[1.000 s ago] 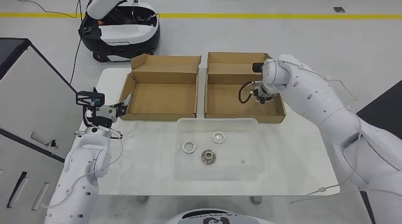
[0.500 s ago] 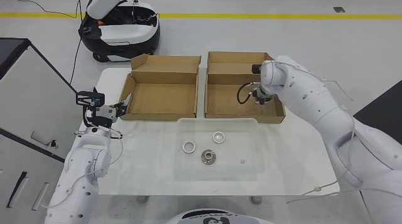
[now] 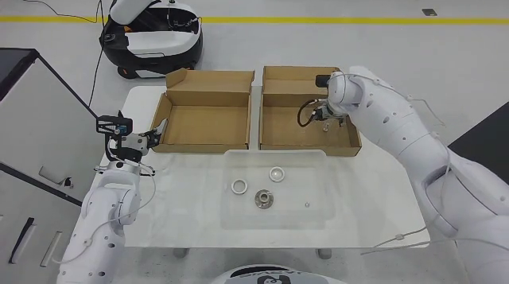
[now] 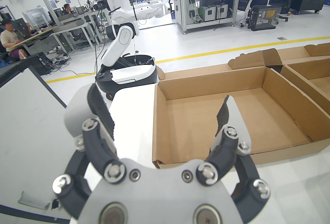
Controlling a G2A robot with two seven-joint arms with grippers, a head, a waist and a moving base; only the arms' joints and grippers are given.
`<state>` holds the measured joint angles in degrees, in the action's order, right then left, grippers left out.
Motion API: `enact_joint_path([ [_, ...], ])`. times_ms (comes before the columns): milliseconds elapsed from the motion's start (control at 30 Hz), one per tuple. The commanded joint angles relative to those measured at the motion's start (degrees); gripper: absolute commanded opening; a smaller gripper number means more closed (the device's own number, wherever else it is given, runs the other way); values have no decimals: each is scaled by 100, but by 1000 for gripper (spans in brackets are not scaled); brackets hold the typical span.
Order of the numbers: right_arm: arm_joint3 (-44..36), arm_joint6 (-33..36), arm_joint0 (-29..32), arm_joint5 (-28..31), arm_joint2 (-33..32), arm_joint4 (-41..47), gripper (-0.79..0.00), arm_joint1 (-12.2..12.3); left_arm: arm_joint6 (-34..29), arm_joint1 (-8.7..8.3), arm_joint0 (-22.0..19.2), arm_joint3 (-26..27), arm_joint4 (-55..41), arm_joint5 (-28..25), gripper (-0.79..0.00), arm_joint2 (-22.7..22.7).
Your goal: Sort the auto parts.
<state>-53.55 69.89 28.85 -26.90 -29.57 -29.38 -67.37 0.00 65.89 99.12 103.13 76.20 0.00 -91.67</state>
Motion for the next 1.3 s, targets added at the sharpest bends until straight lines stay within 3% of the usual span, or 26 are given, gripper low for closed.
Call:
enact_joint_path([
  [0, -176, 8, 1, -12, -86, -70, 0, 42, 0, 0, 0, 0, 0, 0, 0, 0],
  [300, -1635, 347, 213, -115, -692, -513, 0, 406, 0, 0, 0, 0, 0, 0, 0, 0],
  [633, -3460, 740, 958, -9, -1553, -832, 0, 866, 0, 0, 0, 0, 0, 0, 0, 0],
  [1267, -3470, 705, 974, 27, -1548, -843, 0, 866, 0, 0, 0, 0, 0, 0, 0, 0],
])
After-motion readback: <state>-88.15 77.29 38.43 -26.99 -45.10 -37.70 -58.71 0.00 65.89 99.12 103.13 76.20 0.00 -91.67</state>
